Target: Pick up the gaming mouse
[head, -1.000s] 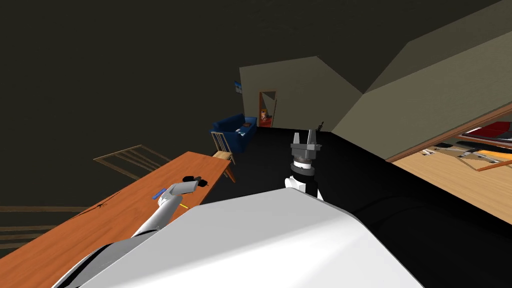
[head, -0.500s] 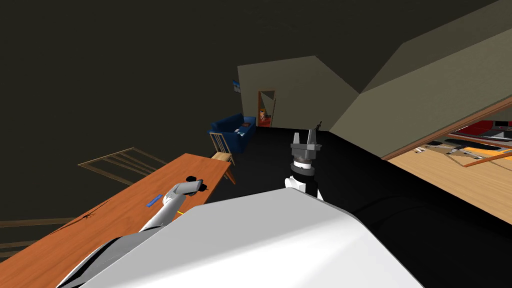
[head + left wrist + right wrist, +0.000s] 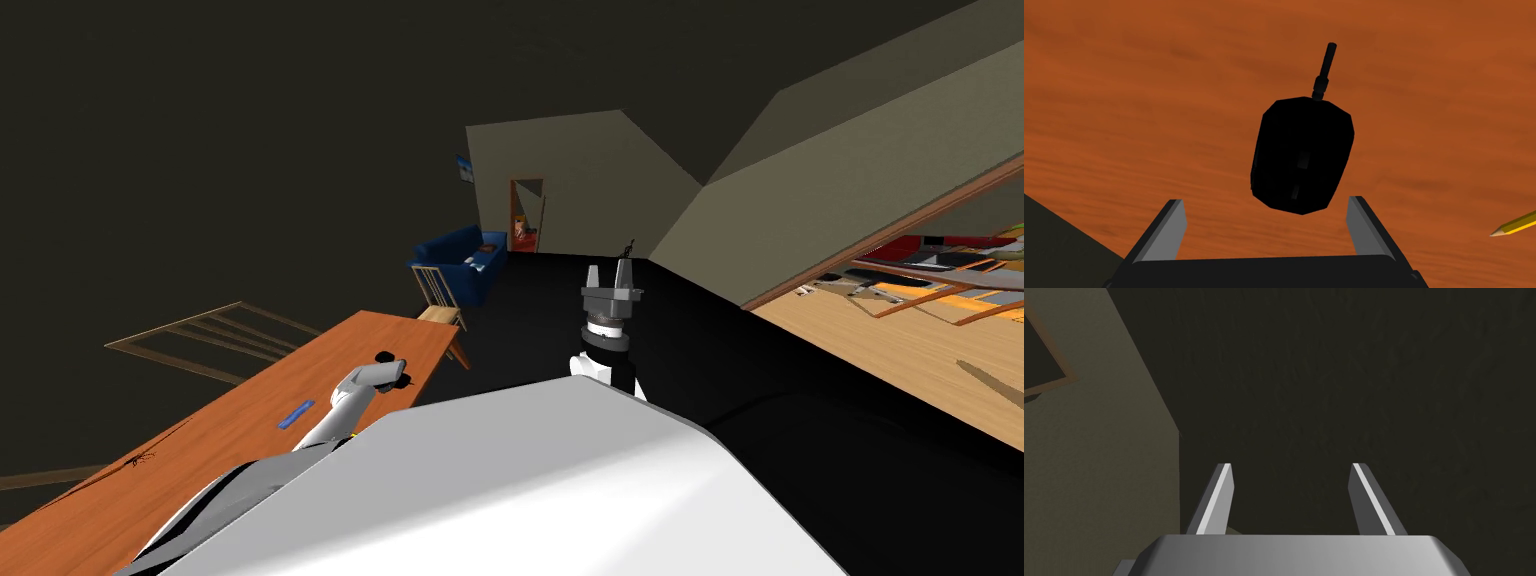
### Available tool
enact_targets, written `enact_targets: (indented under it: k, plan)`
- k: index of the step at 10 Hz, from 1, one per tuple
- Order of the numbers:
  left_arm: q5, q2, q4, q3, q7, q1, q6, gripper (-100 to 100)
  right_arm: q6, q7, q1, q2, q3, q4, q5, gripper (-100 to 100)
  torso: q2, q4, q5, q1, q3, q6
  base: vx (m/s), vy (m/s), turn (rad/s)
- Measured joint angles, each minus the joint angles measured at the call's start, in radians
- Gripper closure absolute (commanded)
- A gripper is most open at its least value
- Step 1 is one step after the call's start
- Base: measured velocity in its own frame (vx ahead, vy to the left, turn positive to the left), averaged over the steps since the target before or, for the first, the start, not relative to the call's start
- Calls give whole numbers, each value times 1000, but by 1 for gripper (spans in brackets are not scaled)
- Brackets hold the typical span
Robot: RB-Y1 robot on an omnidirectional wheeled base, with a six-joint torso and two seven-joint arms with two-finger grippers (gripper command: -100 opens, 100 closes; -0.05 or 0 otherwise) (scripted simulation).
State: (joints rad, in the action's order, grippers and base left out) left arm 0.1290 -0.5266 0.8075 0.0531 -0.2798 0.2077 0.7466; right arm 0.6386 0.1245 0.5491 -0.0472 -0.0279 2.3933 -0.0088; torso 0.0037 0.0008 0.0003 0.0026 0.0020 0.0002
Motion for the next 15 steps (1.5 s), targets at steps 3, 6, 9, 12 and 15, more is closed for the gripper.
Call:
enact_targets:
  k: [3,6,9,12,15]
  plan:
    - [-51,13,-103,40,31,52,-37,-100,0,0,0,0,0,0,0,0,1,0,0,0,1,0,-92,61,-197]
    - [-107,28,-189,83,66,95,-61,-100,0,0,0,0,0,0,0,0,0,0,0,0,0,-1,-57,47,-85]
    - [-156,39,-281,121,94,146,-91,-100,0,0,0,0,0,0,0,0,2,0,0,1,1,-1,-82,50,-151]
    - [-194,49,-354,150,118,181,-113,-100,0,0,0,0,0,0,0,0,-1,0,0,0,-1,-1,-55,35,-111]
    - [-220,58,-387,171,135,196,-120,100,0,0,0,0,0,0,0,0,-3,-1,0,-1,-1,-1,-24,12,-37]
